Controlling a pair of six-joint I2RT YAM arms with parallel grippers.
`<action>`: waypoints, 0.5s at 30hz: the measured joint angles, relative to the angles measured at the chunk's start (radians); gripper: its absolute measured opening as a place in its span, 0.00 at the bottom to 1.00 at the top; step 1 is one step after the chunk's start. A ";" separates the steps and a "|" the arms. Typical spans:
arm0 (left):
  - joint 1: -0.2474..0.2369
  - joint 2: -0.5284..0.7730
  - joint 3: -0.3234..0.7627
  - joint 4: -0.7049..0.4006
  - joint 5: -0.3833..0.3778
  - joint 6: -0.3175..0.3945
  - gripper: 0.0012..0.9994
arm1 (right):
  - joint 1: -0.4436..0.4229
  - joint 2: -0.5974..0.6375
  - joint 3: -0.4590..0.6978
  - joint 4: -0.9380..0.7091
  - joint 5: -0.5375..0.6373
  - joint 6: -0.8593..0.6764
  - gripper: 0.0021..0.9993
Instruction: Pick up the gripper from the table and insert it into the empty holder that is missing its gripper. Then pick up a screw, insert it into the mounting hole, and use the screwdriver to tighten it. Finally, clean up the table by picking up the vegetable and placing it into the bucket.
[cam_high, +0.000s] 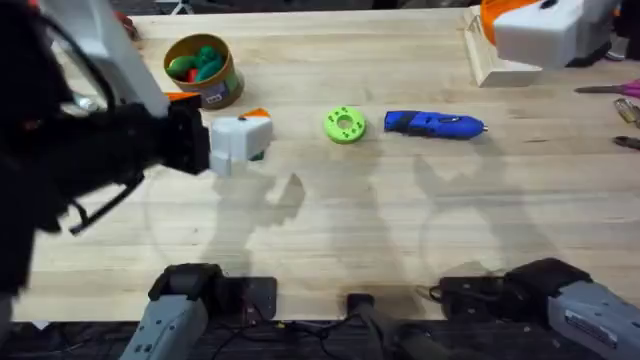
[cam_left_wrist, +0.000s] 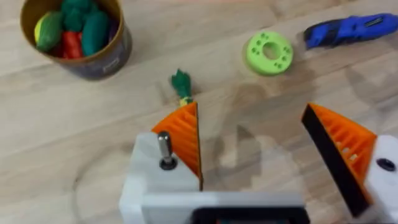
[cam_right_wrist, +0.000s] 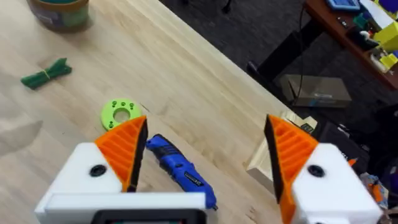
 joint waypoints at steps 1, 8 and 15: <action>0.000 0.038 0.027 -0.028 -0.020 0.000 0.99 | 0.000 0.000 0.000 -0.002 0.000 0.000 0.99; 0.000 0.340 0.182 -0.154 -0.112 0.000 0.99 | 0.000 0.000 0.000 -0.005 0.000 0.000 0.99; 0.000 0.616 0.242 -0.157 -0.166 -0.014 0.99 | 0.000 0.000 0.000 -0.005 0.000 0.000 0.99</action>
